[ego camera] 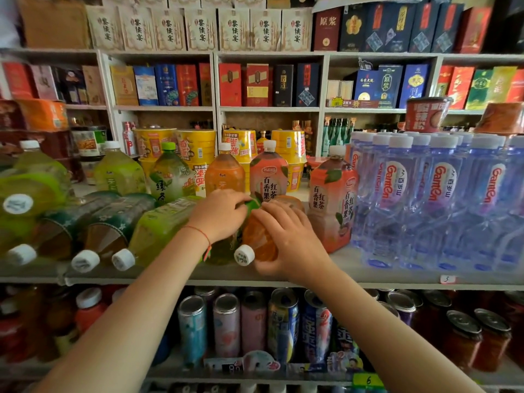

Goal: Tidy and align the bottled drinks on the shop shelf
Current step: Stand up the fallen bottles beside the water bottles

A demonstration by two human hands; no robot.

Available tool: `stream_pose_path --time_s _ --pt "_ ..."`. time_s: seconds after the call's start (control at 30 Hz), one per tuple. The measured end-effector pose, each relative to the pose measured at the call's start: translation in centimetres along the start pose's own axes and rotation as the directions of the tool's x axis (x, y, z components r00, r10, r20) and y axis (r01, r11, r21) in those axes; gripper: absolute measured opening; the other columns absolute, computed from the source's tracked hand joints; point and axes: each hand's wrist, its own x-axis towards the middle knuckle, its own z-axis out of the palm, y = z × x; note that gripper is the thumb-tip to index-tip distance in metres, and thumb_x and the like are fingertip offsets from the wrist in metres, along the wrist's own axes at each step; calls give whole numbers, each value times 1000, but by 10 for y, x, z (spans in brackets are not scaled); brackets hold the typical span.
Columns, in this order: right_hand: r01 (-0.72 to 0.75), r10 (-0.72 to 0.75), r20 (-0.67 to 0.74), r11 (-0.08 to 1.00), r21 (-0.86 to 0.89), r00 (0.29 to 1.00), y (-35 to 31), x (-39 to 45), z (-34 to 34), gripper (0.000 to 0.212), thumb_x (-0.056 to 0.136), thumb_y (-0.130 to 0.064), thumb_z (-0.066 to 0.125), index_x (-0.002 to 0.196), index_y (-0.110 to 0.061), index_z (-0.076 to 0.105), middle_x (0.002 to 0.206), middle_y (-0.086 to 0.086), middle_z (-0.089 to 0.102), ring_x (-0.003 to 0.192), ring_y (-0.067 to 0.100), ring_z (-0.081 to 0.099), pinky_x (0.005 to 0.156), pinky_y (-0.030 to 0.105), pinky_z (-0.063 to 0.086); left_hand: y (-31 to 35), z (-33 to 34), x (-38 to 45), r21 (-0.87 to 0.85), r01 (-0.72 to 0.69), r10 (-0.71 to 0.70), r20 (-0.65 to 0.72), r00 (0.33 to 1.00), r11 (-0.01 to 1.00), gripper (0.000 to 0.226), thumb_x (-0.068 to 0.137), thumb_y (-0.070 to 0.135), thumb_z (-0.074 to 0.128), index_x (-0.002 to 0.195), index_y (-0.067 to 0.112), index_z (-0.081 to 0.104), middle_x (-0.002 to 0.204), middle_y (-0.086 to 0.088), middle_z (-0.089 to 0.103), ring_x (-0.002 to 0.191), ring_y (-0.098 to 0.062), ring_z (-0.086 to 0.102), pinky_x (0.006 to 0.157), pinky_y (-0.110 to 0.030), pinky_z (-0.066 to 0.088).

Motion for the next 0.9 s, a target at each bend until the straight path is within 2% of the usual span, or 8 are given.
stream_pose_path --time_s 0.27,0.37,0.43,0.53,0.6,0.67,0.77,0.9 --pt "263 -272 -135 961 -82 953 -11 -1 1 36 80 -37 57 112 -25 69 136 7 59 131 34 50 103 57 41 1 -1 -1 9 14 -14 7 1000 1000 40 106 28 36 140 31 57 144 2 55 133 -22 43 101 -39 42" --pt "94 -51 -210 976 198 976 -13 9 -19 33 82 -36 60 113 -28 67 135 -4 58 130 23 48 104 51 37 0 -2 -3 7 6 -6 6 1000 1000 38 106 32 36 135 33 60 135 1 59 126 -22 45 88 -36 42" --pt "-40 150 -204 886 462 967 -15 22 -40 27 86 -36 57 112 -32 64 126 -15 56 122 10 48 103 40 38 1 -2 -4 -8 12 -12 -7 1000 1000 37 106 30 37 133 34 62 132 2 60 125 -22 46 85 -37 41" --pt "-210 453 -140 638 741 881 -14 49 -59 17 95 -18 52 99 -33 58 95 -9 61 87 12 56 78 38 48 3 -2 -6 -12 24 -25 -29 999 1000 41 105 27 35 137 35 60 139 4 58 131 -21 44 87 -38 45" --pt "-312 606 -118 555 771 787 -7 64 -57 16 98 -13 47 104 -25 56 87 0 61 71 13 53 65 38 45 3 -2 -5 4 22 -22 -26 999 1000 42 106 27 34 139 35 58 140 4 57 132 -21 43 88 -40 46" --pt "-389 649 -103 567 726 754 1 74 -48 26 98 -16 50 122 -25 49 95 2 64 72 12 54 63 36 48 2 -2 -5 23 17 -17 -20 1000 1000 42 106 27 33 140 34 57 142 4 56 133 -21 43 89 -40 47" --pt "-479 588 -108 739 474 802 2 81 -30 75 92 -30 66 153 -18 25 143 6 49 119 19 52 96 30 45 0 0 -4 52 10 -8 -25 1000 999 44 105 27 32 142 32 55 142 4 55 131 -21 43 88 -38 45" --pt "-396 367 -301 917 -40 880 -3 68 -2 88 80 -34 74 155 -14 31 145 28 41 132 42 43 109 49 41 -2 3 -2 58 -7 9 -40 999 998 44 105 29 32 143 32 54 143 3 55 130 -22 44 93 -40 46"
